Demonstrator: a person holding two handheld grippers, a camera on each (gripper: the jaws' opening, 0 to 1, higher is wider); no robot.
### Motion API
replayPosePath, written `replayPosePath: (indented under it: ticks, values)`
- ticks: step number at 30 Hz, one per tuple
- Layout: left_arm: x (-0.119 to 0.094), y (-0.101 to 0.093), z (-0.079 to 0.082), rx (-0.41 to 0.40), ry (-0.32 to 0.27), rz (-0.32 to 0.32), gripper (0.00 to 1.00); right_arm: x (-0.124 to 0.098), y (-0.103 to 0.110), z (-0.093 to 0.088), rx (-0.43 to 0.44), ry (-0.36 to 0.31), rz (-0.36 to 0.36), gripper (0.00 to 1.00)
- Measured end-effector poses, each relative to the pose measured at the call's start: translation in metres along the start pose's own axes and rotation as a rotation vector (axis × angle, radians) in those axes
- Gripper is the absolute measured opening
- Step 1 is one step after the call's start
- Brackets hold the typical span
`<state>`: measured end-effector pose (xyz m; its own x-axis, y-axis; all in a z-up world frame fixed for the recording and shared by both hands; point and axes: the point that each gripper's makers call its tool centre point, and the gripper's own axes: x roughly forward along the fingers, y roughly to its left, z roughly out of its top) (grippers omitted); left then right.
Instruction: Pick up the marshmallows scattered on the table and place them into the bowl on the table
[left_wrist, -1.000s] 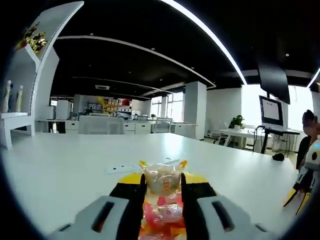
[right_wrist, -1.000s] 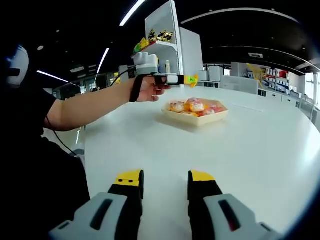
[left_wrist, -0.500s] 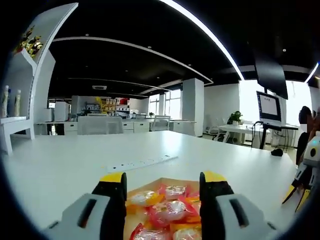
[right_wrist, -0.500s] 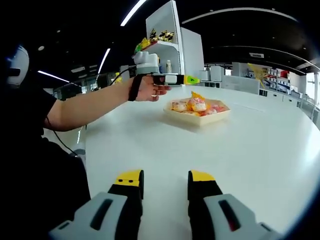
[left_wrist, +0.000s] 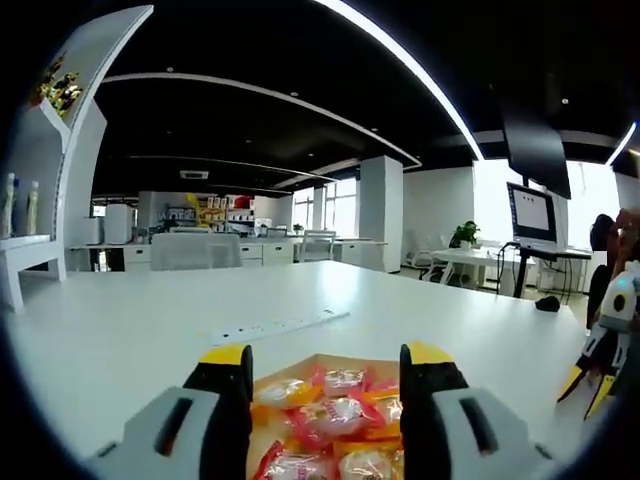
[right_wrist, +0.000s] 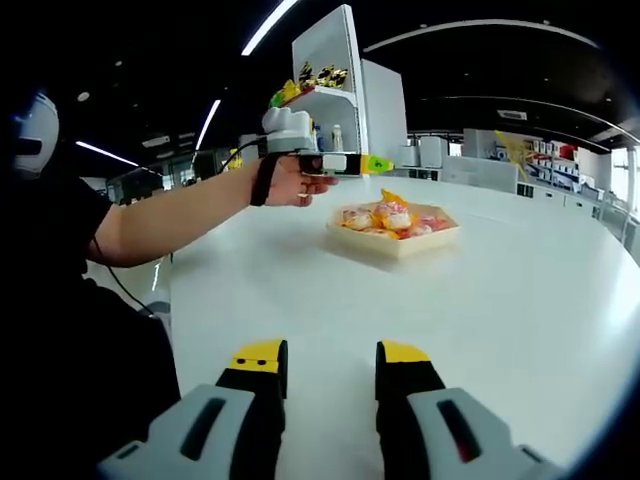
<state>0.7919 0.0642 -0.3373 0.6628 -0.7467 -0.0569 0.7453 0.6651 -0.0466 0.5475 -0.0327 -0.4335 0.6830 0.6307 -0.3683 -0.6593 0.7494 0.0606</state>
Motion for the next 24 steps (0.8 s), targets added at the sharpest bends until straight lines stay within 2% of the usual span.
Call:
replayPosePath:
  ticks: [4, 14, 24]
  values:
    - [-0.010, -0.005, 0.004, 0.012, -0.001, -0.002, 0.59, 0.000, 0.001, 0.000, -0.002, 0.002, 0.000, 0.34]
    - [-0.030, 0.003, 0.016, 0.041, -0.002, -0.005, 0.61, -0.003, -0.003, 0.004, -0.003, -0.007, -0.013, 0.34]
    - [-0.056, 0.005, 0.017, 0.079, 0.029, -0.026, 0.61, -0.005, -0.005, 0.007, -0.003, -0.015, -0.024, 0.34]
